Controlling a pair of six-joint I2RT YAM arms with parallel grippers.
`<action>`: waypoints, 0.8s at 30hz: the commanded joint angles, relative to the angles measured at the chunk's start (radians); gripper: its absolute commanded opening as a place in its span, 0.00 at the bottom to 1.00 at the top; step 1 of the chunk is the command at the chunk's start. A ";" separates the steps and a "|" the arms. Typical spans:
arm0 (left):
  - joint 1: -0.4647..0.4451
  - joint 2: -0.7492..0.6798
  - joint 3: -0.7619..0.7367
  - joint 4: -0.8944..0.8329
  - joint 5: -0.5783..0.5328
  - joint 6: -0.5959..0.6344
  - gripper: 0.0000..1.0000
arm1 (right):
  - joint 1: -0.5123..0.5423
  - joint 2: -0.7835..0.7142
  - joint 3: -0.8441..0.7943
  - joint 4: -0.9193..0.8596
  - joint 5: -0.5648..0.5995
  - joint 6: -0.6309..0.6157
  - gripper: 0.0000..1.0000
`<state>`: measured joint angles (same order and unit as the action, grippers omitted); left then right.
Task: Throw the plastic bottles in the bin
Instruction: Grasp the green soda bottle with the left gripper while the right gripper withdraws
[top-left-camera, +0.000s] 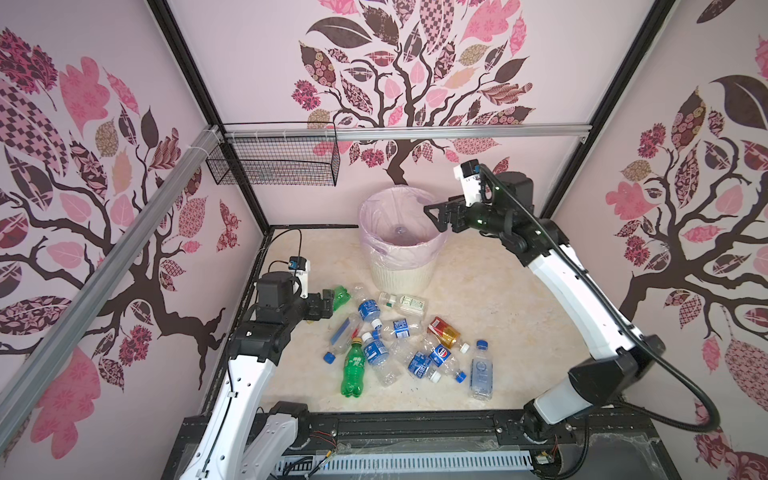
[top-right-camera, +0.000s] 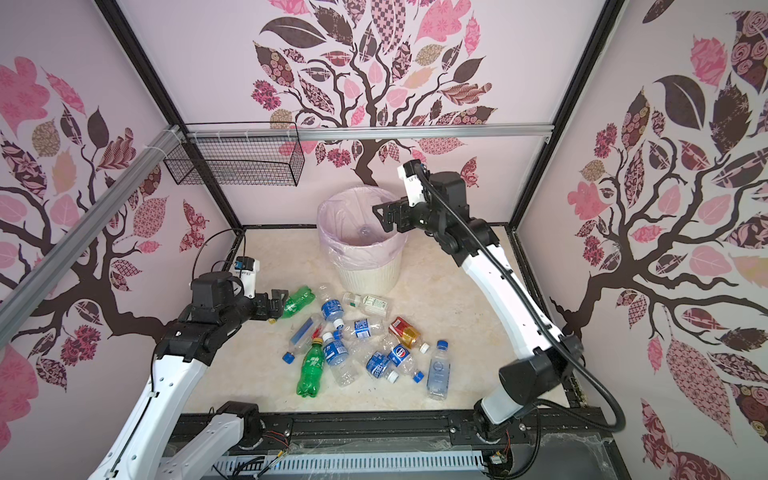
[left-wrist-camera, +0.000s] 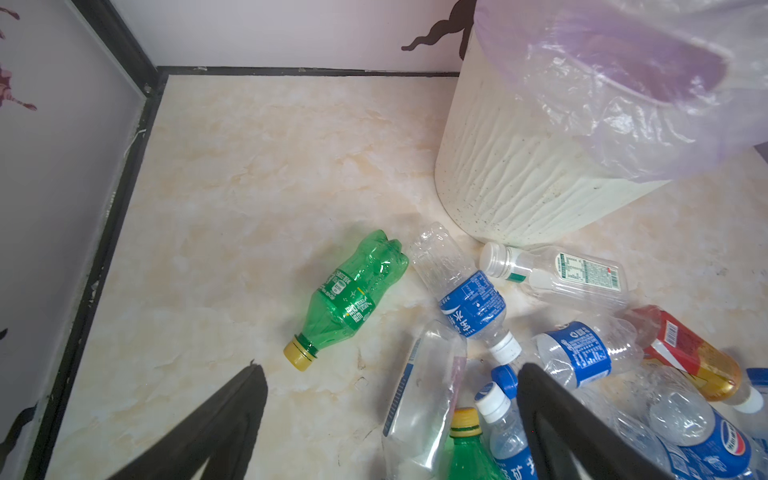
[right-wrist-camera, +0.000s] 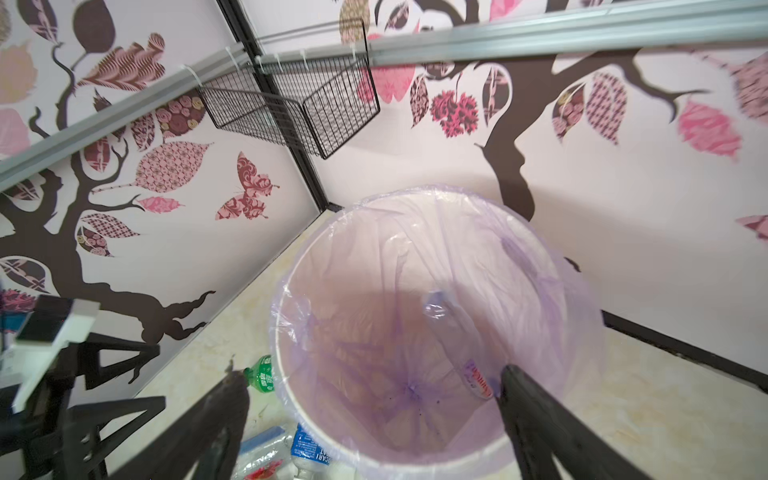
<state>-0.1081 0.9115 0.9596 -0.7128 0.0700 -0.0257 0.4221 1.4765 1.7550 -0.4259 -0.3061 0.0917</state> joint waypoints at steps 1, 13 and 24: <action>0.010 0.065 0.062 -0.044 -0.028 0.066 0.98 | -0.004 -0.137 -0.109 -0.019 0.048 -0.015 0.97; -0.005 0.306 0.105 -0.036 -0.098 0.124 0.96 | -0.007 -0.587 -0.640 -0.075 0.251 0.118 0.97; -0.029 0.476 0.132 0.003 -0.119 0.166 0.95 | -0.008 -0.775 -0.914 -0.075 0.170 0.178 0.97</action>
<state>-0.1272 1.3632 1.0523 -0.7345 -0.0399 0.1135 0.4175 0.7357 0.8421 -0.5007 -0.1177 0.2462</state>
